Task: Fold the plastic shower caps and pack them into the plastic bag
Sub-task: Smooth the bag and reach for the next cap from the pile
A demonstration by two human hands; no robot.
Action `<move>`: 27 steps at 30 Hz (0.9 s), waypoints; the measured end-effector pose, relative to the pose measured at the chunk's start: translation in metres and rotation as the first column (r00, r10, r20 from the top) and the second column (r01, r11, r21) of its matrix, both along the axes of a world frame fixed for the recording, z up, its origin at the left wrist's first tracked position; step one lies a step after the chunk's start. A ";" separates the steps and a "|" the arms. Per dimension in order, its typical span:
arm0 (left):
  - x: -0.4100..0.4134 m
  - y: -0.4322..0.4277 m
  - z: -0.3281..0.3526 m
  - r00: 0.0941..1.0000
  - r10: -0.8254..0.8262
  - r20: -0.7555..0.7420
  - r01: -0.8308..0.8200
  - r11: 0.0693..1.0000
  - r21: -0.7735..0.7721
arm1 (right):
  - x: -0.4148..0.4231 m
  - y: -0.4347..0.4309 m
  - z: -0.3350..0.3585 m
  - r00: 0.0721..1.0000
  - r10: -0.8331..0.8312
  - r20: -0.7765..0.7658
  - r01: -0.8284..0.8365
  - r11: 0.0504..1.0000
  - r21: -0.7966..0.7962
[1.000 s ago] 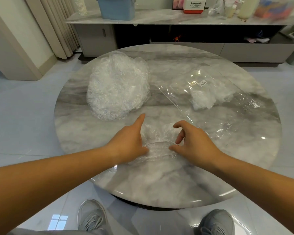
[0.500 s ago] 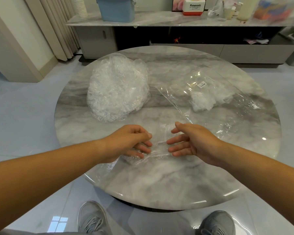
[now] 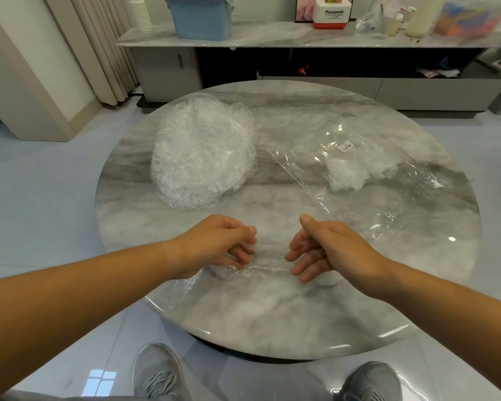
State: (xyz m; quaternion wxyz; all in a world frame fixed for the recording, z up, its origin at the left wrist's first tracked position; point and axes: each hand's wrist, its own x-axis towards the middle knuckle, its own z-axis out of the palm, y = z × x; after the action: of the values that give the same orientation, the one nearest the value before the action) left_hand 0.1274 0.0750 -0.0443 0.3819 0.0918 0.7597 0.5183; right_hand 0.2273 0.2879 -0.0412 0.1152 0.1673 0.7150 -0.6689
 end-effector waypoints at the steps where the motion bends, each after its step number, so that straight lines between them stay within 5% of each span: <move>1: -0.002 -0.001 -0.001 0.999 0.024 0.022 -0.024 1.000 -0.002 | 0.004 0.001 -0.002 0.999 0.035 -0.008 -0.034 0.997 0.063; 5: -0.009 -0.004 -0.006 0.994 0.106 0.037 -0.105 0.994 -0.015 | 0.012 0.004 -0.013 0.994 0.102 0.035 -0.108 0.932 0.347; 10: -0.013 -0.008 -0.011 0.966 0.076 -0.247 -0.119 0.979 -0.164 | 0.013 0.003 -0.013 0.965 0.240 0.107 -0.258 0.791 0.555; 17: -0.016 -0.015 -0.014 0.875 -0.083 -0.477 -0.135 0.905 -0.404 | 0.012 0.010 -0.023 0.920 0.377 0.107 -0.336 0.617 0.711; 22: -0.017 -0.013 -0.015 0.832 -0.295 -0.470 -0.125 0.725 -0.677 | 0.012 0.008 -0.012 0.910 0.391 0.139 -0.371 0.618 0.693; 24: -0.018 -0.014 -0.017 0.850 -0.308 -0.426 -0.089 0.714 -0.694 | 0.011 0.003 -0.002 0.917 0.388 0.092 -0.341 0.643 0.686; 27: -0.019 -0.014 -0.017 0.861 -0.296 -0.414 -0.056 0.754 -0.655 | 0.005 -0.008 0.006 0.898 0.394 -0.197 -0.120 0.649 0.751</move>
State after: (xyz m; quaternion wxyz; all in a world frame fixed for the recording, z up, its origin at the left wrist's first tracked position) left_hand 0.1085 0.0609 -0.0617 0.2164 0.1341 0.9543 0.1564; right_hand 0.2328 0.2801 -0.0348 0.0091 -0.0250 0.9444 -0.3277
